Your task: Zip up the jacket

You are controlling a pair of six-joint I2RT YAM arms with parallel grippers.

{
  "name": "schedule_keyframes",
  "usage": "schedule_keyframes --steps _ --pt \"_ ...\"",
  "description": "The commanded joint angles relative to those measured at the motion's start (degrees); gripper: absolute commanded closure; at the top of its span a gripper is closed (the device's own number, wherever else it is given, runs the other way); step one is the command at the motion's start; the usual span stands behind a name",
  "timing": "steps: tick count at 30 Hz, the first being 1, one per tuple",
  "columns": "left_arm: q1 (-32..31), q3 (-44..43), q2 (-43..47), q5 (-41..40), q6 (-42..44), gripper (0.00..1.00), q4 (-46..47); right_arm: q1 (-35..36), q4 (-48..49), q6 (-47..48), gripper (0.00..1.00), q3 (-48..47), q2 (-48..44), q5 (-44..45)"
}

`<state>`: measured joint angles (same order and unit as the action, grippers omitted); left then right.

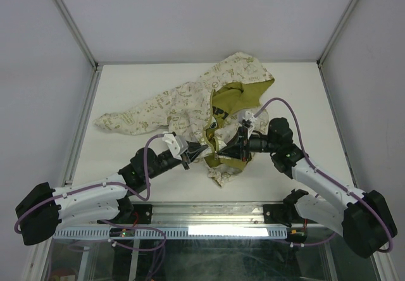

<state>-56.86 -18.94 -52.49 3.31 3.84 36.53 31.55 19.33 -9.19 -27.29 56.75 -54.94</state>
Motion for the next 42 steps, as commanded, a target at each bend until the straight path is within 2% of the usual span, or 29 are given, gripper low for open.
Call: schedule_keyframes --steps 1,20,30,42 --pt "0.6 -0.7 0.2 -0.3 -0.1 1.0 4.6 0.3 5.0 -1.1 1.0 0.5 -1.1 -0.9" --pt "0.6 -1.4 -0.1 1.4 -0.2 1.0 2.2 0.2 7.7 -3.4 1.0 1.5 -2.4 1.5" --pt "0.6 -1.6 0.1 -1.3 -0.5 1.0 4.1 0.2 6.7 -3.1 1.0 1.5 -1.7 0.4" --pt "0.6 -2.1 -0.7 4.3 -0.7 1.0 0.6 0.2 9.6 -5.1 1.0 1.9 -2.5 3.6"
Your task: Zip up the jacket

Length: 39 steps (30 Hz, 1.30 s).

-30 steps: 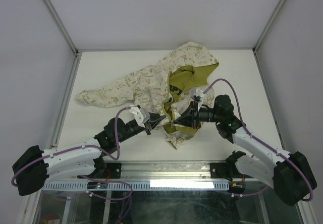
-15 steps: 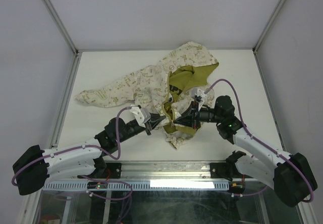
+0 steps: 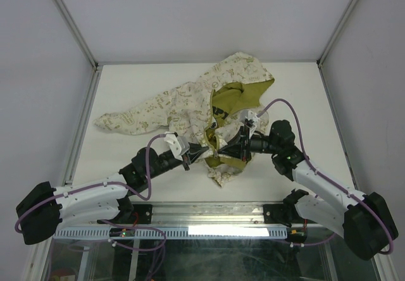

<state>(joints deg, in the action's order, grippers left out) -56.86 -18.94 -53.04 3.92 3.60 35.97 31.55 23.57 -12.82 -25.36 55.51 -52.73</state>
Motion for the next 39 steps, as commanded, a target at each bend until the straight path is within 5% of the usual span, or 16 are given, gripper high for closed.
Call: schedule_keyframes --steps 1,10,14,26,39 --pt "0.6 -2.1 -0.3 4.3 -0.5 1.0 0.8 0.2 6.0 -1.8 1.0 0.0 -1.1 1.5" --pt "0.6 -4.0 -1.5 9.3 -0.7 1.0 -5.3 -1.0 8.3 -2.4 1.0 -1.0 0.9 0.0" --pt "0.6 -4.0 -0.4 3.2 -4.6 1.0 -6.1 -1.2 8.8 -2.6 1.0 -1.9 2.5 -2.7" --pt "0.6 -6.8 0.6 -7.4 -25.6 0.52 -7.7 -0.8 11.5 -3.8 1.0 -0.2 2.9 -4.0" --pt "0.6 -4.8 0.7 -4.8 -38.1 0.55 -5.2 -0.5 16.4 -7.1 1.0 1.2 3.3 -3.8"
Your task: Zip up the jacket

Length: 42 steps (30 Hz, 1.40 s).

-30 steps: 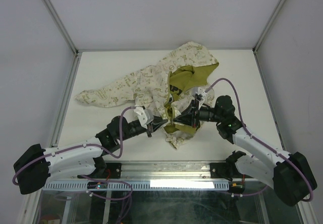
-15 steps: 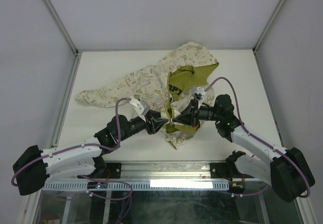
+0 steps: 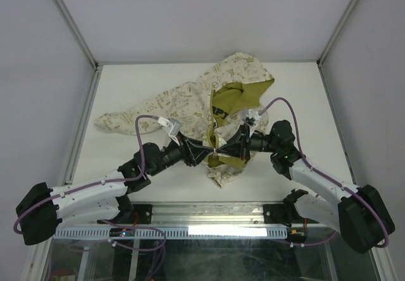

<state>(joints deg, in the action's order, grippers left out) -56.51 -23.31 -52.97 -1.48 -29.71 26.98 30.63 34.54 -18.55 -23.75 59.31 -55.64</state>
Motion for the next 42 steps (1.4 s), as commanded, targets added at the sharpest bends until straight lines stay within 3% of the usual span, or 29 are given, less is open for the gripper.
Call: schedule_keyframes --steps 1,11,16,24,30,42 --pt "0.3 -0.3 0.6 0.8 -5.5 0.55 3.9 0.5 5.5 -1.3 1.0 -0.4 -0.6 -0.9" --pt "0.3 1.6 0.0 -0.2 -13.1 0.54 5.2 0.8 8.0 -3.0 1.0 0.0 0.1 -0.7" --pt "0.3 1.5 0.6 -0.3 -13.6 0.59 4.0 0.9 8.1 -3.1 1.0 -0.1 0.2 -0.7" --pt "0.3 0.8 0.3 1.3 -13.2 0.78 1.9 0.9 7.9 -3.2 1.0 -0.4 0.2 -1.1" --pt "0.3 -1.4 -0.6 3.4 -11.3 1.0 -2.4 1.0 7.8 -2.9 1.0 -1.2 0.5 -1.7" --pt "1.0 -5.9 -4.4 17.4 -8.2 1.0 -6.9 -0.3 5.9 0.6 1.0 -6.1 3.8 -1.6"
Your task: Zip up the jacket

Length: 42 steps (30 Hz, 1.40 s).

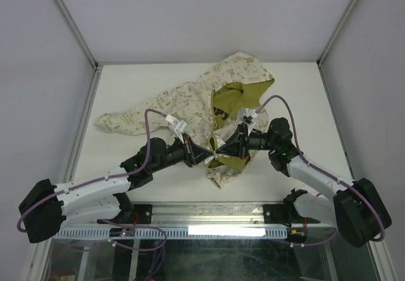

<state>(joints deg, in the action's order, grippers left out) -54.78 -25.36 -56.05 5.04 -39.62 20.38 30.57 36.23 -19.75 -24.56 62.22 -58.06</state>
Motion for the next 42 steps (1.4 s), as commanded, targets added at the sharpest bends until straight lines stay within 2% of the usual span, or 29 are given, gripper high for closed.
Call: schedule_keyframes --steps 1,6,12,15,18,19,21,24,25,26,29,31,37,42 --pt "-0.7 -4.2 -1.4 11.7 2.1 1.0 -1.2 -0.7 4.3 1.9 1.0 -5.6 1.1 1.1" --pt "-0.4 -4.7 -1.2 15.8 3.8 1.0 -3.2 -1.7 4.7 1.3 1.0 -6.9 1.6 2.4" --pt "0.7 -6.1 -2.1 14.0 4.9 1.0 -6.7 -1.5 9.1 -2.4 1.0 -5.3 1.4 0.9" --pt "1.4 -6.3 -2.5 13.0 4.5 1.0 -7.1 -1.6 7.1 -1.5 1.0 -4.5 0.1 2.0" --pt "2.8 -5.9 -2.6 12.9 3.6 1.0 -6.6 -1.6 1.3 1.3 0.99 -4.5 -1.0 4.4" --pt "3.6 -6.0 -2.7 13.7 3.3 1.0 -6.2 -1.6 -0.1 2.2 0.95 -4.6 -1.4 5.1" --pt "4.6 -6.2 -2.7 14.8 2.8 1.0 -5.8 -1.6 -3.1 3.5 0.82 -4.4 -2.6 6.7" --pt "6.1 -6.8 -2.9 15.9 2.2 1.0 -6.7 -1.3 -10.8 3.8 0.82 -5.4 -5.7 6.7" --pt "6.7 -7.3 -3.2 16.6 2.0 1.0 -7.5 -1.1 -14.7 8.7 0.62 -6.1 -7.0 10.0" --pt "7.3 -7.9 -3.6 17.3 1.7 1.0 -8.2 -0.6 -18.3 11.2 0.57 -7.0 -8.4 12.0" --pt "9.1 -8.8 -4.4 19.5 1.1 1.0 -9.4 1.4 -25.8 15.1 0.51 -8.5 -13.2 17.6" --pt "10.3 -9.1 -4.8 21.0 0.8 1.0 -10.1 3.4 -29.4 17.4 0.39 -9.0 -16.0 20.9" --pt "12.2 -10.4 -5.9 24.9 0.9 1.0 -11.1 10.3 -35.7 26.9 0.39 -10.2 -20.4 27.4" --pt "12.7 -10.5 -6.4 26.8 0.6 1.0 -11.1 16.1 -38.3 39.6 0.39 -10.3 -20.7 31.3"
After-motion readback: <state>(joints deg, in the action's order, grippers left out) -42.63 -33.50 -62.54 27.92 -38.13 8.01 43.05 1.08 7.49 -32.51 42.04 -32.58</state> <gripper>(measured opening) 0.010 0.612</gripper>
